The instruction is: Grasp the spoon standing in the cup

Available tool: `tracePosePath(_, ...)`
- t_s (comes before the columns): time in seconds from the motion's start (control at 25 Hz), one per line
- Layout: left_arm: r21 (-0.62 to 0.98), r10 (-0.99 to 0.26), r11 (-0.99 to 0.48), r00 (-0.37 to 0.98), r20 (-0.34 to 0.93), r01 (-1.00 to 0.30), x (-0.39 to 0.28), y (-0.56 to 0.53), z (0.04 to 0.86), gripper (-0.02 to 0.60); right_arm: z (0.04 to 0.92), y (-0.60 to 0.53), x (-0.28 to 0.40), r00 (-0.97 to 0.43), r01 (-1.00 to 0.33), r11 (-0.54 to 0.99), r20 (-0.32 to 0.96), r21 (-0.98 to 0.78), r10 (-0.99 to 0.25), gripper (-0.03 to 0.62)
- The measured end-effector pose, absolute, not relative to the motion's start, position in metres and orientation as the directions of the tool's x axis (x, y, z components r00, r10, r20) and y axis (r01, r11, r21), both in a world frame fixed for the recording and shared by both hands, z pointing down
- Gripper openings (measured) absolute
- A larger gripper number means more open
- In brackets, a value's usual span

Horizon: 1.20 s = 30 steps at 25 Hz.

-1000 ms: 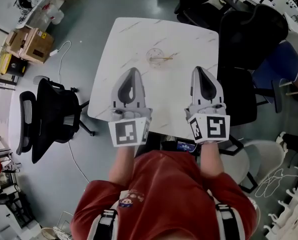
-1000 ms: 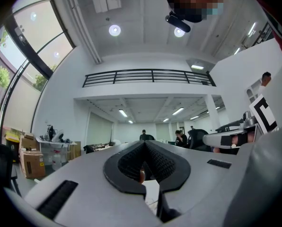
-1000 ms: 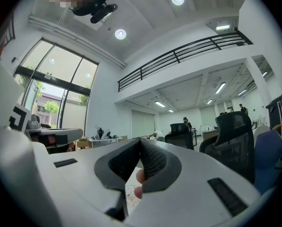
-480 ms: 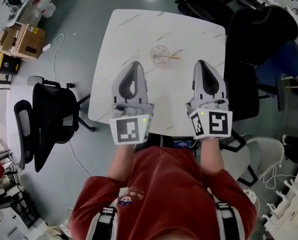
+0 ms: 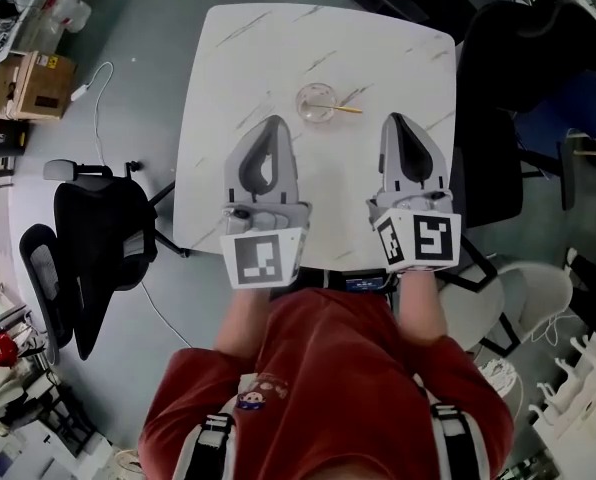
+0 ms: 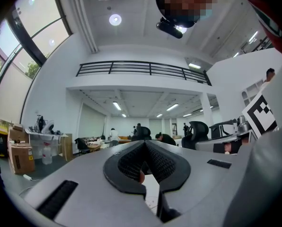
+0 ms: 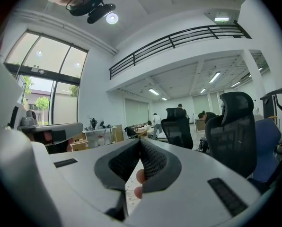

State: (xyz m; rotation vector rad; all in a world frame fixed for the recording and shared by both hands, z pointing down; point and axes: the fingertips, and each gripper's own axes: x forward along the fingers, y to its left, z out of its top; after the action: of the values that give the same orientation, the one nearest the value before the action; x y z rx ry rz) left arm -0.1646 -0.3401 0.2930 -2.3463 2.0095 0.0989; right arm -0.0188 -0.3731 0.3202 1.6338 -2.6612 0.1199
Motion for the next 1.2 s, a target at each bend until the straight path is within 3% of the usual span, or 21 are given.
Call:
tracePosePath(0.76,0.052,-0.974,-0.218,0.221,0.048,-0.975,-0.156,-0.382,0.364,0.009,0.43,-0.412,-0.028,-0.413,-0.9,0.358,0.226,-0.246,-0.882,0.015)
tracePosePath(0.92,0.067,-0.974,-0.215,0.219,0.062,-0.974,-0.159,-0.389,0.372,0.009,0.451,-0.416,-0.033,-0.43,-0.89,0.353,0.27,-0.29,-0.862,0.103)
tracePosePath(1.2,0.072,-0.973,-0.215,0.22,0.071,-0.974,-0.162,-0.396,0.38,0.009,0.475,-0.423,-0.037,-0.432,-0.882,0.326,0.312,-0.34,-0.846,0.121)
